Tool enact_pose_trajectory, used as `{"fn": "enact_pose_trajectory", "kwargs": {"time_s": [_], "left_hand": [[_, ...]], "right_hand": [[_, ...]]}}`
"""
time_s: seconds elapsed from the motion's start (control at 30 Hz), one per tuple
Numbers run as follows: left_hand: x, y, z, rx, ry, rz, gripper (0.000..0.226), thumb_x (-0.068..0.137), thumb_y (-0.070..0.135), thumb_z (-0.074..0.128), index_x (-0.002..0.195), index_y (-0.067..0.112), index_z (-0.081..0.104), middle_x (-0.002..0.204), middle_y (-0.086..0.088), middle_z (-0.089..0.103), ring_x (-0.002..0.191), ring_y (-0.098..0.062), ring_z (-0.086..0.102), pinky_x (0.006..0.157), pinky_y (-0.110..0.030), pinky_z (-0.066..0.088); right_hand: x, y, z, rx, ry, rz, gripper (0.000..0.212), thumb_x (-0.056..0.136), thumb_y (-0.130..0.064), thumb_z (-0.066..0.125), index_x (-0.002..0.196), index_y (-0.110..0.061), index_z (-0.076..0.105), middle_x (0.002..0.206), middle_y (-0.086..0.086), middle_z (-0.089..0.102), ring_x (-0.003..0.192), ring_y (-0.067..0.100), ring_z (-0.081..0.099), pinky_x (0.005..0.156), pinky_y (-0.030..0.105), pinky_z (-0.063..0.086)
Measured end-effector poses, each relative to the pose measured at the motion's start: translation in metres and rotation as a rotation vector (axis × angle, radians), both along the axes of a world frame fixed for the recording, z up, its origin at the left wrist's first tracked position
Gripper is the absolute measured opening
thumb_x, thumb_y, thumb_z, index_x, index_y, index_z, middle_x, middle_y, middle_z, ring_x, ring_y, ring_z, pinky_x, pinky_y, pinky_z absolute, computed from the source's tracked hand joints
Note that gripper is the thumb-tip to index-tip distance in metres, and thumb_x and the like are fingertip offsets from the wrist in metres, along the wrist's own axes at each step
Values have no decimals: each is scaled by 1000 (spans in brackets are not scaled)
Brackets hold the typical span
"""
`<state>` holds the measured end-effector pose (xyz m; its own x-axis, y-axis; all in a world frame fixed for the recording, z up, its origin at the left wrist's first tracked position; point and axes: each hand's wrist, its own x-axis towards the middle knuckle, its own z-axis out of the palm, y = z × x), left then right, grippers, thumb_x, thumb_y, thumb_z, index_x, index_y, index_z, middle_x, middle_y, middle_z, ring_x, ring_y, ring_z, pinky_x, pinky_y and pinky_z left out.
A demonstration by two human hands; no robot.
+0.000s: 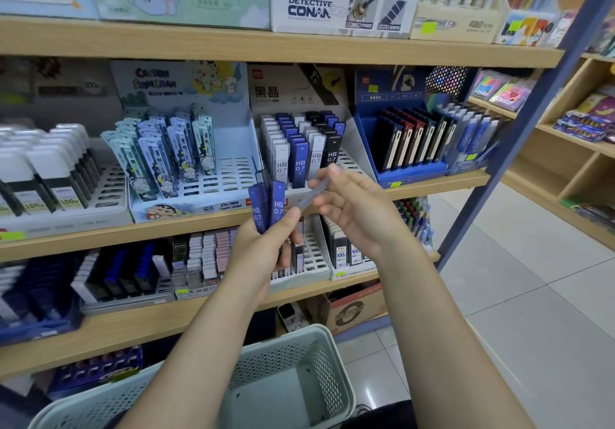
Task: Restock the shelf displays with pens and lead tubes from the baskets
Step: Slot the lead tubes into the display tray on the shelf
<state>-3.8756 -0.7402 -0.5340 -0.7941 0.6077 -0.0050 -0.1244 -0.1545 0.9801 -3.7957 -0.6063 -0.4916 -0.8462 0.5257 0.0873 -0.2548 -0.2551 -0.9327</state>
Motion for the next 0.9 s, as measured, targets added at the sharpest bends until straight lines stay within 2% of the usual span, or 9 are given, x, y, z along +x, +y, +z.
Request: {"fn": "enact_pose_trajectory", "kwargs": {"time_s": [0.07, 0.2, 0.3, 0.4, 0.5, 0.63, 0.8, 0.9], "left_hand": [[1, 0, 1, 10, -35, 7, 15, 95, 27, 66, 90, 14, 63, 68, -3, 63, 43, -12, 41, 42, -20, 36], [0, 3, 0, 10, -44, 45, 14, 94, 26, 68, 91, 12, 64, 65, -2, 62, 42, -11, 42, 40, -19, 34], [-3, 5, 1, -11, -16, 53, 16, 93, 24, 70, 92, 9, 64, 64, -2, 59, 43, -12, 42, 40, -19, 35], [-5, 4, 1, -48, 4, 23, 16, 93, 27, 71, 89, 14, 61, 66, 0, 54, 48, -13, 44, 45, -20, 39], [-4, 4, 1, -91, 42, -45, 18, 92, 30, 71, 91, 16, 60, 66, -1, 52, 54, -14, 47, 55, -25, 42], [-1, 5, 3, -75, 13, -122, 18, 95, 25, 67, 95, 10, 58, 72, -5, 53, 56, -14, 47, 43, -16, 36], [-5, 4, 5, -16, -39, -196, 14, 99, 21, 61, 92, 11, 55, 74, -4, 56, 58, -14, 51, 42, -19, 28], [-6, 5, 6, 2, -50, -216, 12, 100, 19, 59, 94, 10, 55, 73, -4, 56, 58, -13, 52, 44, -21, 27]], "right_hand": [[-3, -2, -1, 12, 19, -36, 37, 86, -31, 65, 108, -1, 66, 92, 11, 73, 65, 12, 66, 63, 20, 56], [-6, -4, -3, 44, 32, -88, 26, 99, -24, 57, 106, 0, 66, 78, 11, 71, 57, 12, 64, 56, 19, 54], [-2, 2, 3, 61, 64, -136, 24, 102, -23, 53, 102, -4, 67, 79, 11, 71, 61, 13, 66, 60, 21, 57], [1, 13, 11, 86, 126, -213, 26, 104, -23, 50, 110, -2, 64, 88, 11, 72, 74, 17, 69, 73, 26, 59], [-3, 19, 12, 110, 139, -256, 28, 105, -23, 48, 115, -1, 63, 105, 12, 70, 84, 20, 70, 79, 29, 58], [-11, 18, 7, 210, 75, -253, 26, 105, -21, 48, 109, -2, 65, 119, 14, 67, 86, 23, 71, 80, 32, 58], [-15, 22, 12, 321, 13, -243, 24, 106, -21, 47, 105, -8, 67, 97, 10, 71, 80, 22, 70, 80, 34, 59], [-22, 24, 14, 377, -21, -235, 21, 105, -22, 51, 107, -11, 68, 96, 8, 71, 76, 20, 67, 75, 34, 57]]}}
